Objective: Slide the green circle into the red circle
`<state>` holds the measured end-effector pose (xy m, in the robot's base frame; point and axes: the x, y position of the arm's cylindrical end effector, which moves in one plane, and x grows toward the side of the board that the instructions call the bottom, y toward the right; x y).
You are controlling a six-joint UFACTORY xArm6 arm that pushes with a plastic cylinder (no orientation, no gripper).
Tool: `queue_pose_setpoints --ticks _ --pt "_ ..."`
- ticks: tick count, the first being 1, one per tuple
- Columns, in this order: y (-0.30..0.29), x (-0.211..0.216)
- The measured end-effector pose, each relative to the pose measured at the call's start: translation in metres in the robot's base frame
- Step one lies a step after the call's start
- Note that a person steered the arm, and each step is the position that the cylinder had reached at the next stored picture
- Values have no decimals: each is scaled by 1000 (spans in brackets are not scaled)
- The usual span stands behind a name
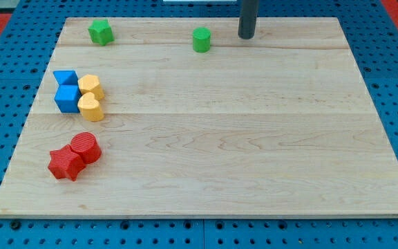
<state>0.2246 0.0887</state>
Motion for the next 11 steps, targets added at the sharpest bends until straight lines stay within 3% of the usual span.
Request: queue_pose_setpoints --ticks 1,2,3,4,5,6,7,8,10,11 --pt "-95 32" --pt "-154 101" --pt "-160 94" --pt "-216 65" --pt "-221 103" --pt "-166 152" --pt "-165 193" --pt "-207 223" --pt "-233 250" --pt "-177 216"
